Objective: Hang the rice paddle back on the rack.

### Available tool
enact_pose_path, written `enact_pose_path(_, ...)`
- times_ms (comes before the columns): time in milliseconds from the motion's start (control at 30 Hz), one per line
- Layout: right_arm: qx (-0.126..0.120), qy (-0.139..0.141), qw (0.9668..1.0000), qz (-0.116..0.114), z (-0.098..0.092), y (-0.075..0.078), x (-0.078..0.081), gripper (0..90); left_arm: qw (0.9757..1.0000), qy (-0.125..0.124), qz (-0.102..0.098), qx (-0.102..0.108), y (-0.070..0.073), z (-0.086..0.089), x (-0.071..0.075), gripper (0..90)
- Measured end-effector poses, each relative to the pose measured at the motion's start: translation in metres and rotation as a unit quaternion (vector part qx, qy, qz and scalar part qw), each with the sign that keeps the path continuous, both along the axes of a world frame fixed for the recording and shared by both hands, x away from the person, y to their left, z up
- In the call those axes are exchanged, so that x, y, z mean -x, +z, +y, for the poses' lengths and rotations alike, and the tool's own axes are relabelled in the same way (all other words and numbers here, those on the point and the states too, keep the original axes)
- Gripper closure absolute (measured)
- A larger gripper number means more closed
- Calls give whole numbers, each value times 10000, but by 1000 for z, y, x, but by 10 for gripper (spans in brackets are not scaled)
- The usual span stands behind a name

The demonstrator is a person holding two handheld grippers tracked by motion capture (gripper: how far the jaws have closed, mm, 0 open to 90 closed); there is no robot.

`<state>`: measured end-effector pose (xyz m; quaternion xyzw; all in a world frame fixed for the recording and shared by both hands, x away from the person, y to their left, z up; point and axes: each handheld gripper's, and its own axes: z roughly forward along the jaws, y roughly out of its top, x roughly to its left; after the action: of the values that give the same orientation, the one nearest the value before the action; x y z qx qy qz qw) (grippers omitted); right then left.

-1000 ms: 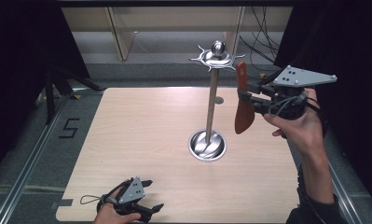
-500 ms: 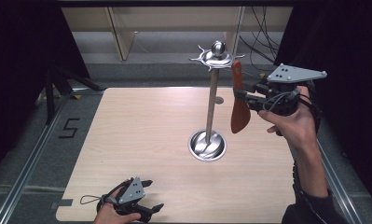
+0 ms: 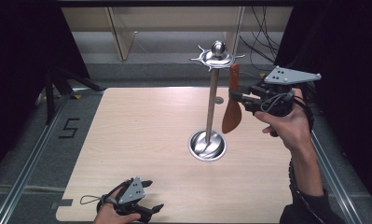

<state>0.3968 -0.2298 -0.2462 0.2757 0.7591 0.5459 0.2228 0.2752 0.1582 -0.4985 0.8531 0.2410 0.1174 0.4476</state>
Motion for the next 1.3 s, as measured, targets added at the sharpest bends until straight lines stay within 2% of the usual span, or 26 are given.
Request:
enact_pose_path(100, -31, -8, 10000, 27, 0, -2, 2, 628, 10000, -34, 22, -81, 1, 1, 0, 152)
enact_pose_path(233, -67, -27, 10000, -44, -2, -4, 2, 600, 10000, 0, -21, -30, 0, 0, 0, 152)
enact_pose_path(267, -94, -101, 9999, -104, -4, -5, 5, 552, 10000, -31, 28, -87, 1, 2, -1, 152)
enact_pose_path(400, -277, -153, 9995, -74, -9, -10, 14, 456, 10000, -38, 12, 6, 0, 1, -1, 152)
enact_pose_path(433, -219, -174, 9995, -156, -11, -11, 17, 443, 10000, -38, 12, 6, 0, 1, -1, 152)
enact_pose_path(500, -249, -226, 9994, -85, -12, -13, 22, 434, 10000, -32, 11, 13, 0, 1, -1, 152)
enact_pose_path(533, -182, -327, 9993, -63, -17, -17, 29, 420, 10000, -32, -1, -24, 0, 1, -1, 152)
enact_pose_path(567, -126, -361, 9991, -156, -20, -20, 31, 413, 10000, -32, -1, -24, 0, 1, -1, 152)
enact_pose_path(667, -84, -428, 9990, -58, -25, -29, 37, 406, 10000, -39, 34, -68, 1, 1, -2, 152)
enact_pose_path(700, -85, -487, 9988, -48, -25, -33, 38, 404, 9999, -36, -4, -164, 1, 2, -2, 152)
enact_pose_path(733, -10, -493, 9987, -125, -28, -36, 38, 403, 10000, 4, 81, 39, 0, 0, -1, 152)
enact_pose_path(767, -90, -443, 9990, -32, -27, -40, 39, 402, 10000, 22, 62, 42, 0, 0, -1, 152)
enact_pose_path(833, -49, -509, 9987, -3, -27, -43, 39, 399, 10000, 46, -51, -69, -1, 1, -3, 152)
enact_pose_path(867, -57, -499, 9987, 99, -27, -44, 40, 398, 10000, 54, 4, -44, 0, 1, -2, 152)
enact_pose_path(900, -13, -505, 9987, -38, -28, -45, 39, 396, 10000, 37, 33, -5, 0, 1, -2, 152)
enact_pose_path(933, -72, -441, 9990, 48, -26, -47, 41, 392, 10000, 43, 17, 0, 0, 1, -2, 151)
enact_pose_path(967, -22, -418, 9991, 3, -26, -48, 40, 388, 10000, 40, -37, -50, -1, 1, -3, 152)
enact_pose_path(1033, 11, -416, 9991, 21, -25, -50, 41, 384, 10000, 25, 4, 4, 0, 1, -2, 152)
enact_pose_path(1100, 21, -393, 9991, 131, -25, -56, 43, 371, 9999, -39, -26, -106, 2, 1, -2, 152)
enact_pose_path(1133, 87, -351, 9993, 78, -26, -59, 42, 368, 9999, -20, -14, -107, 2, 1, -2, 152)
enact_pose_path(1167, 103, -366, 9990, 225, -26, -63, 44, 368, 9999, -44, -36, -113, 2, 1, -2, 152)
enact_pose_path(1200, 216, -312, 9991, 192, -27, -67, 43, 368, 9999, -44, -23, -110, 2, 1, -2, 152)
enact_pose_path(1233, 229, -313, 9987, 339, -28, -71, 43, 368, 9999, -45, -32, -112, 2, 1, -2, 152)
enact_pose_path(1300, 234, -357, 9985, 346, -31, -77, 42, 368, 10000, -30, 2, -56, 2, 0, -1, 152)
